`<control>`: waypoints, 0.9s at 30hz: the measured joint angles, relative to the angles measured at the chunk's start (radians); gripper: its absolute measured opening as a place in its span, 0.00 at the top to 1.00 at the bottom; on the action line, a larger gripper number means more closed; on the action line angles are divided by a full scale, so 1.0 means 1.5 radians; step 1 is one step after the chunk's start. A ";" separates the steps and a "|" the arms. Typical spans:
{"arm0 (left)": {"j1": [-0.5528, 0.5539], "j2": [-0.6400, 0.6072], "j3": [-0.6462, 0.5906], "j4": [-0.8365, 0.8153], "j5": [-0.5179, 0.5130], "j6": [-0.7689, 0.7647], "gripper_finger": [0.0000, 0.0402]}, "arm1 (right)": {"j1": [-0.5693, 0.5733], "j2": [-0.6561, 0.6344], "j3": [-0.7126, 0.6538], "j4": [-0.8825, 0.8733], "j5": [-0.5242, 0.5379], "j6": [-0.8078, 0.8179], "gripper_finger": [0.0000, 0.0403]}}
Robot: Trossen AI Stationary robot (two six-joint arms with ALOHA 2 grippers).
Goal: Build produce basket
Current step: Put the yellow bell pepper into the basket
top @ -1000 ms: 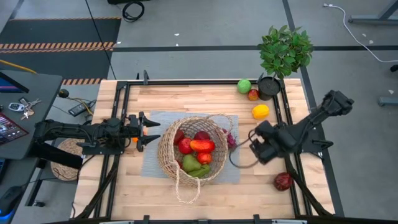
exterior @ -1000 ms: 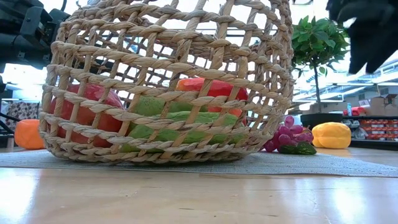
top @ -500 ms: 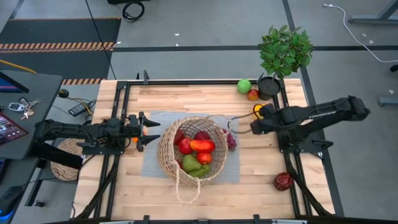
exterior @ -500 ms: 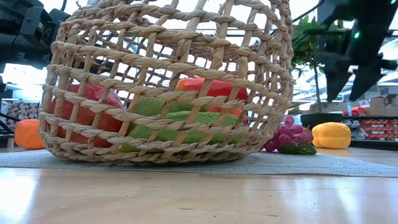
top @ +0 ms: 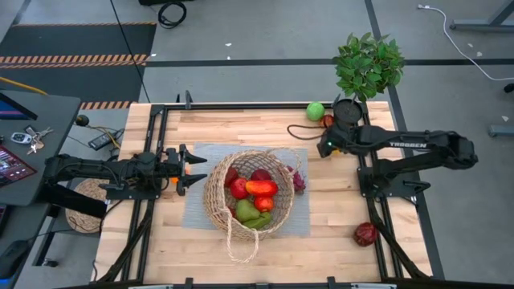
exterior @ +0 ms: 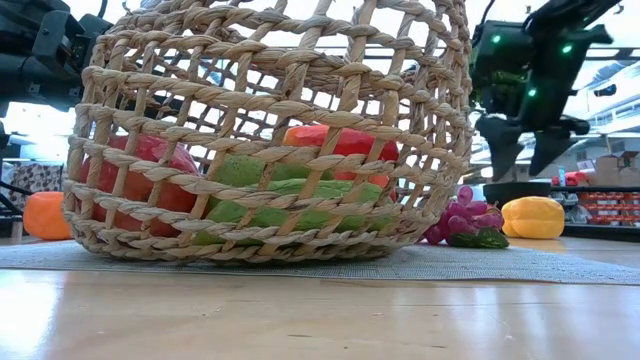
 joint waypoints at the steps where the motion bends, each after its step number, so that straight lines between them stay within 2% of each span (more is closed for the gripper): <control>1: 0.000 0.000 0.000 0.000 0.000 0.000 0.29 | -0.014 0.007 0.000 0.006 -0.003 -0.012 0.02; 17: 0.000 0.000 0.000 0.000 0.000 0.000 0.29 | -0.161 0.147 0.000 0.043 -0.103 -0.044 0.01; 22: 0.000 0.000 0.000 0.000 0.000 0.000 0.29 | -0.180 0.190 0.004 0.065 -0.102 -0.055 0.01; 27: 0.000 0.000 0.000 0.000 0.000 0.000 0.29 | -0.184 0.196 0.005 0.081 -0.099 -0.067 0.01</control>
